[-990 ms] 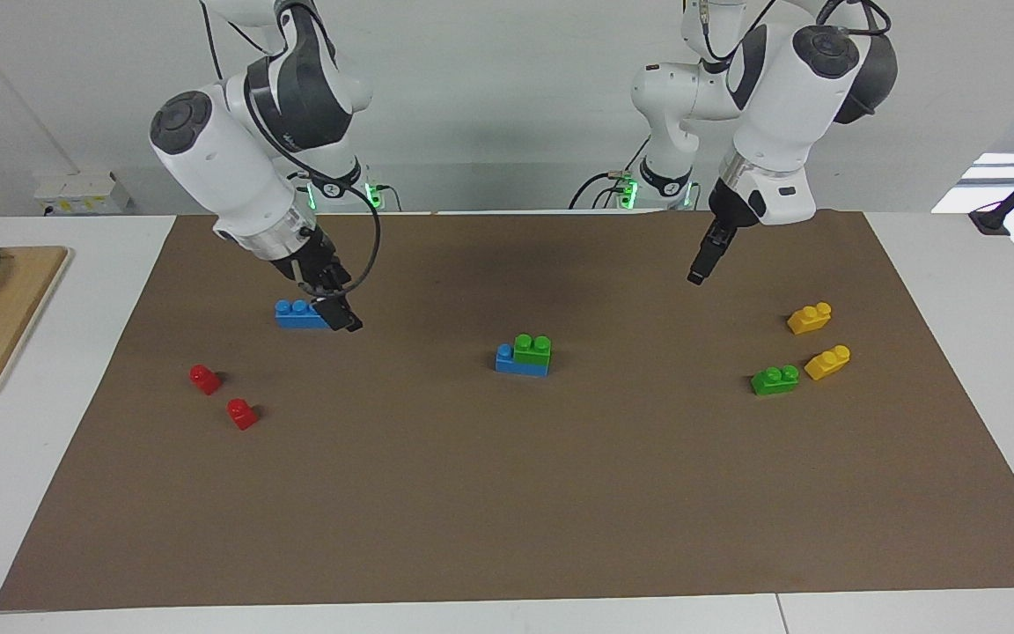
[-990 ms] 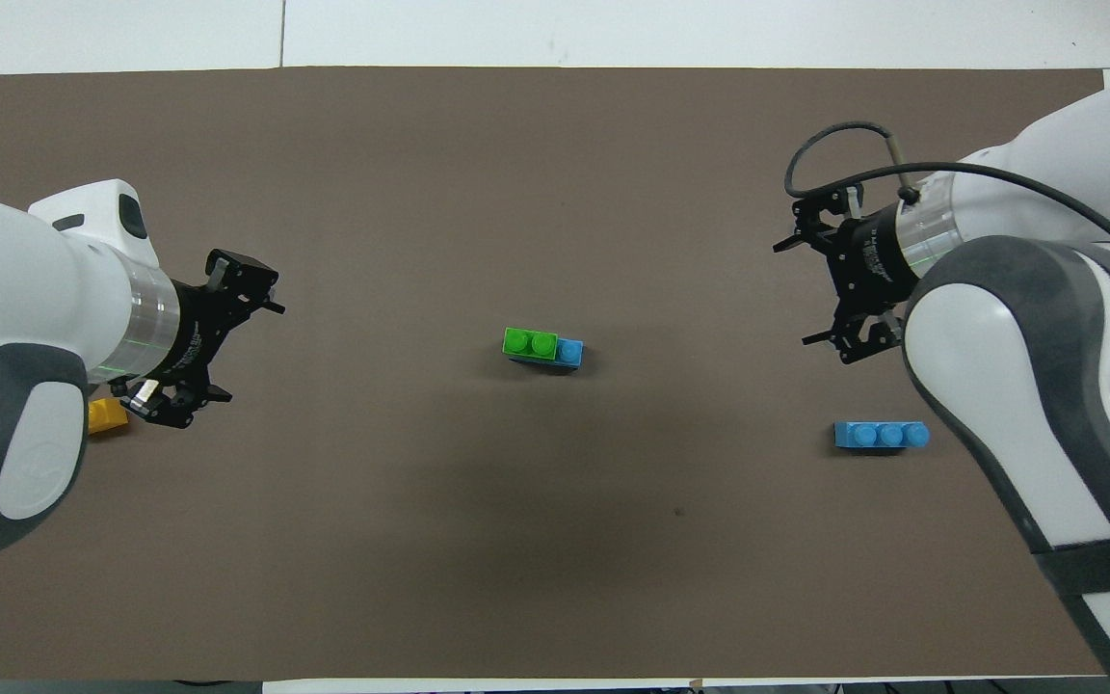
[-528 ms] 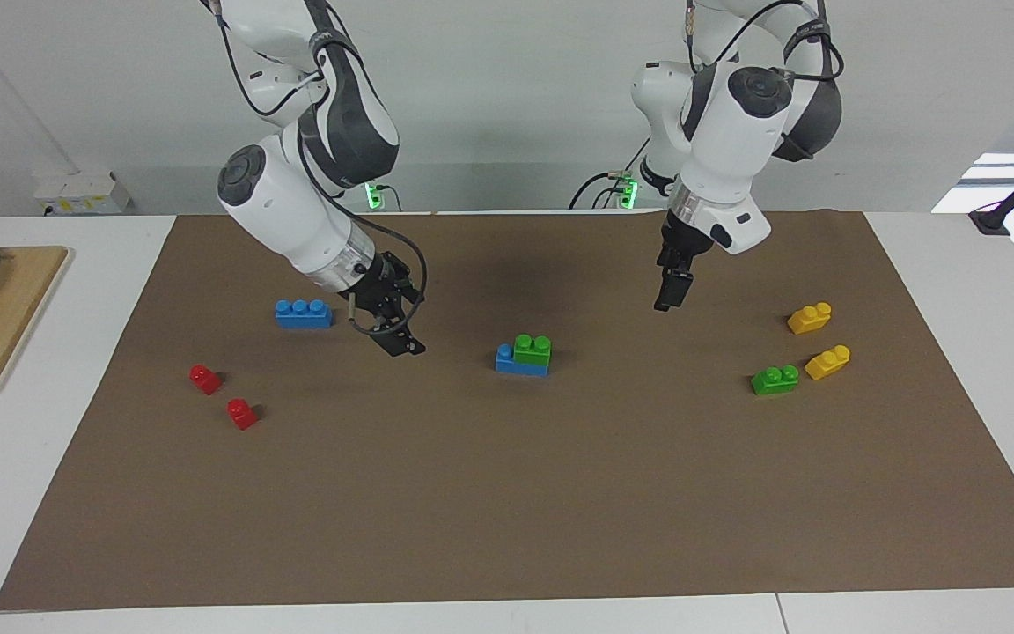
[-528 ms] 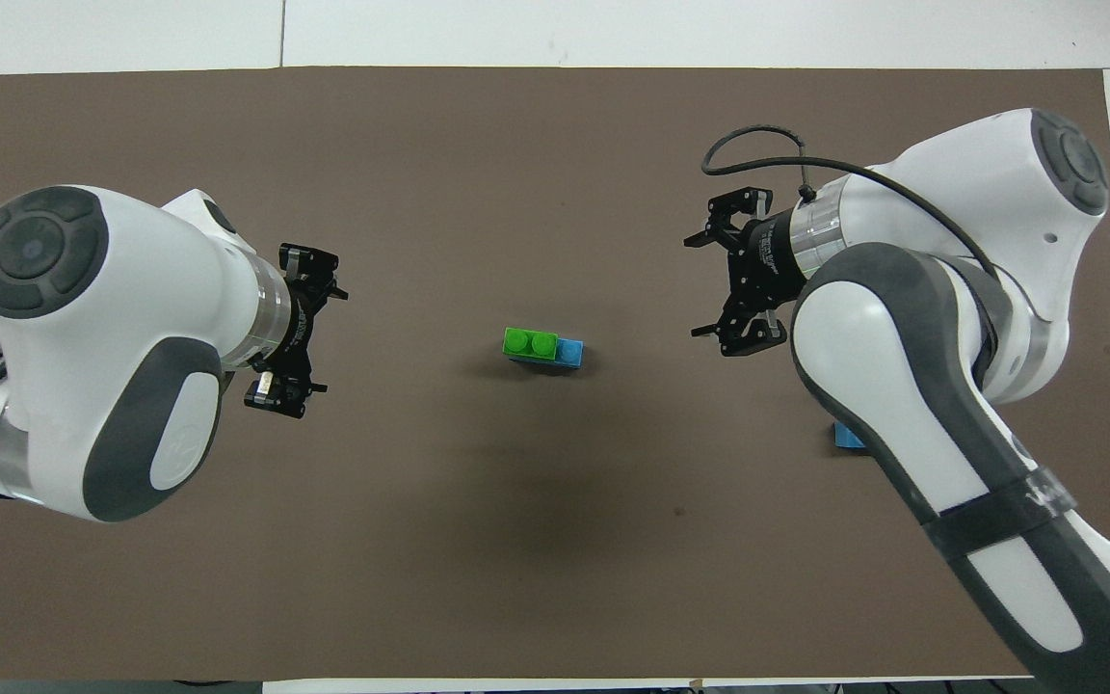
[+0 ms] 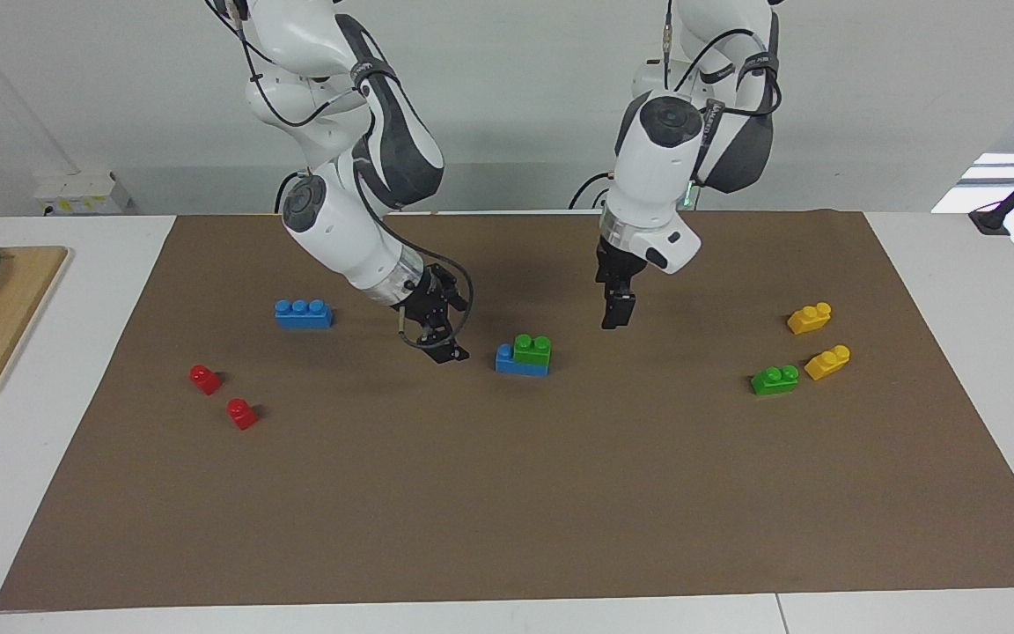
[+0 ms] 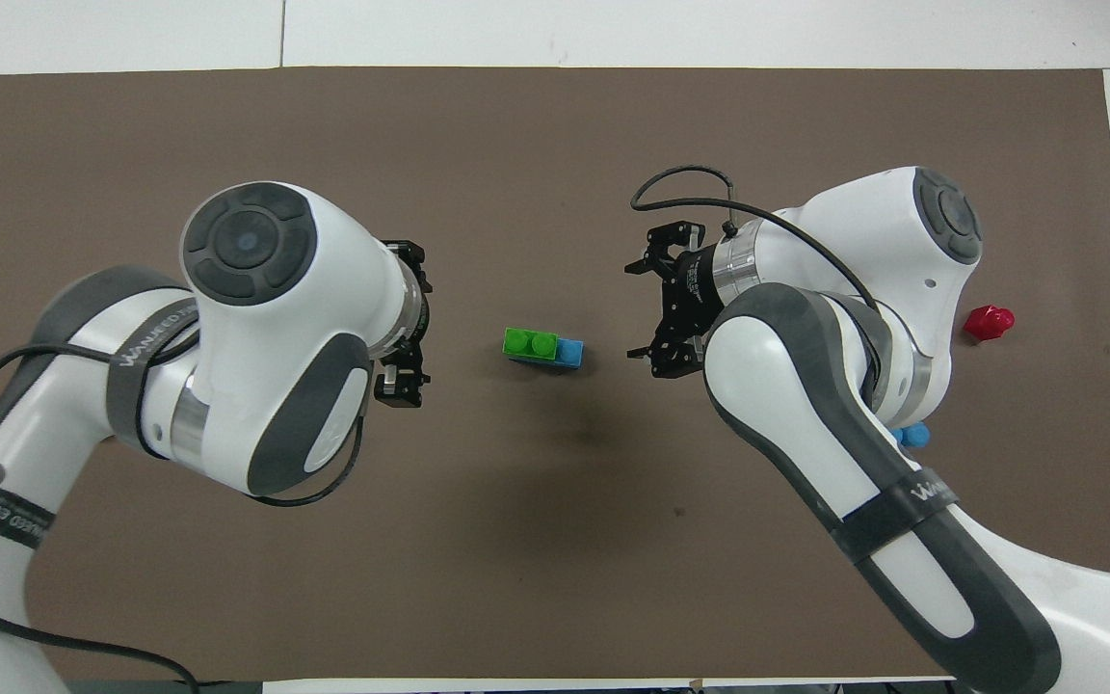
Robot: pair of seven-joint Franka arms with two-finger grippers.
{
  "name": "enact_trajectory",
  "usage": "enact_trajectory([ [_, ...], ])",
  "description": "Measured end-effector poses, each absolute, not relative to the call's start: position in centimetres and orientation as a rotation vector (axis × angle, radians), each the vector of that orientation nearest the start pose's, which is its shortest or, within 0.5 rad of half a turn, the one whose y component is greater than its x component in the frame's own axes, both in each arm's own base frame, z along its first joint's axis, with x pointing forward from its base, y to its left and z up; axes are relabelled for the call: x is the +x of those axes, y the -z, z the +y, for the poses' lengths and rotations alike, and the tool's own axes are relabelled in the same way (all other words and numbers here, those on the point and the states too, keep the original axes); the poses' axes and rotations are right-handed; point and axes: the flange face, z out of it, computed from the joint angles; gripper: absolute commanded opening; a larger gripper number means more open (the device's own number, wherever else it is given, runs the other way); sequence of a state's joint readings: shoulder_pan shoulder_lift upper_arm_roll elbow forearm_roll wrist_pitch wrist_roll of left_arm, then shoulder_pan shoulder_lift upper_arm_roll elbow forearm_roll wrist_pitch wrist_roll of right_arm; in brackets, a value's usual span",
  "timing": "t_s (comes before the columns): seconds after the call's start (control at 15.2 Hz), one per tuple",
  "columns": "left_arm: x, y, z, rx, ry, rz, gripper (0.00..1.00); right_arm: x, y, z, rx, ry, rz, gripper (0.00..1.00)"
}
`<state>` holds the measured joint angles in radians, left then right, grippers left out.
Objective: Remove green block with left arm and hold with right
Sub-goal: 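Grasp the green block with the left gripper while the right gripper grasps blue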
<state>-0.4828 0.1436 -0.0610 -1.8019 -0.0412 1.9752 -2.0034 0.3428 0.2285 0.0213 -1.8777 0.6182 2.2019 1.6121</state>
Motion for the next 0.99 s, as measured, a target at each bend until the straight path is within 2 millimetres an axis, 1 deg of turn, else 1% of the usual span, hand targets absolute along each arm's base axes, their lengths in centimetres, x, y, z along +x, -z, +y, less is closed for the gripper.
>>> enact_trajectory([
  [0.13,51.9,-44.9,-33.0,-2.327,-0.058,-2.146,1.0,57.5,-39.4,24.9,-1.875,-0.521,1.96,1.0],
  [0.4,52.2,-41.9,-34.7,-2.283,-0.06,-2.178,1.0,56.7,-36.8,27.0,-1.884,-0.508,1.963,1.0],
  [0.59,52.0,-39.4,-36.3,-2.271,-0.06,-2.167,1.0,56.4,-35.1,27.8,-1.903,-0.519,1.973,1.0],
  [0.66,52.1,-39.1,-36.6,-2.276,-0.058,-2.171,1.0,56.4,-34.6,27.9,-1.907,-0.523,1.978,1.0],
  [0.86,52.3,-38.8,-36.9,-2.289,-0.051,-2.184,1.0,56.6,-33.8,28.1,-1.887,-0.501,1.986,1.0],
  [0.99,52.6,-38.6,-37.1,-2.303,-0.045,-2.2,1.0,56.2,-33.1,29.1,-1.863,-0.496,1.985,1.0],
])
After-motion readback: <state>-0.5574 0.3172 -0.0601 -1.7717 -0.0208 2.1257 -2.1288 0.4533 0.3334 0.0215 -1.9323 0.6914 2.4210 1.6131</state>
